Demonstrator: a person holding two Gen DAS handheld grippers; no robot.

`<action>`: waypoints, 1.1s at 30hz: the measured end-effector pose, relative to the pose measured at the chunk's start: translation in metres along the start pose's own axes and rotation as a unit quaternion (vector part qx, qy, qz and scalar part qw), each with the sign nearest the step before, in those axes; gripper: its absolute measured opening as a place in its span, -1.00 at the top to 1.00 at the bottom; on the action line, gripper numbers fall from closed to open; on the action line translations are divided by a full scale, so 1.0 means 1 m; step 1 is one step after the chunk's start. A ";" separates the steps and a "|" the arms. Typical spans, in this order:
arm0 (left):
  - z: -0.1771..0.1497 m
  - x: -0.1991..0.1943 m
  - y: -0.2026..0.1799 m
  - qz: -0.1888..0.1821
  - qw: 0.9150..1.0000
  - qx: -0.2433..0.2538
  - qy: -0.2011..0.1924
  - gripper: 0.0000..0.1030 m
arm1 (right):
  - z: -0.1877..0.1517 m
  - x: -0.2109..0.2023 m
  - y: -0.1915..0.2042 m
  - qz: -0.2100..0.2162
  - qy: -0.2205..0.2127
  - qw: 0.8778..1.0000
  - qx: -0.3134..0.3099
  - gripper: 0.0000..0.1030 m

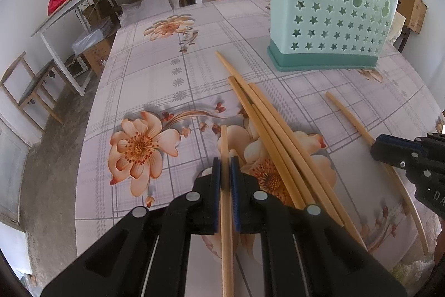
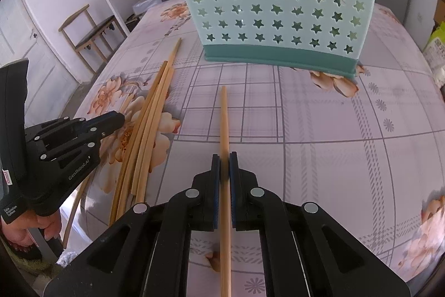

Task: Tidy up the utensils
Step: 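Hold one wooden chopstick in each gripper above the chopstick pile, then lift the chopstick with the left gripper and drop it into the green holder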

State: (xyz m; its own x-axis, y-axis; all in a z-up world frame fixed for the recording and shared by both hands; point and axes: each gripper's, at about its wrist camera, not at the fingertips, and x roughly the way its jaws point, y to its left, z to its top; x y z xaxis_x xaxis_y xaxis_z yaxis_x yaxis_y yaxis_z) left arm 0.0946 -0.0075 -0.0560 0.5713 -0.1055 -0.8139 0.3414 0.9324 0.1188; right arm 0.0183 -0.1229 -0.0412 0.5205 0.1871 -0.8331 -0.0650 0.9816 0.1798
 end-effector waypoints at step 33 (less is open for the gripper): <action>0.028 -0.126 0.084 -0.180 0.959 -0.114 -0.189 0.88 | -0.001 0.002 0.001 -0.005 -0.006 1.000 0.007 0.91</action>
State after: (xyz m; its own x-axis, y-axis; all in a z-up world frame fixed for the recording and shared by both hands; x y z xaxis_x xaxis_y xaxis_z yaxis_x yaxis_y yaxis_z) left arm 0.0725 0.0744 0.0724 0.6912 -0.5117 -0.5103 0.4195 0.8591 -0.2932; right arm 0.0189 -0.1217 -0.0433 0.5306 0.1760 -0.8292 -0.0471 0.9828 0.1785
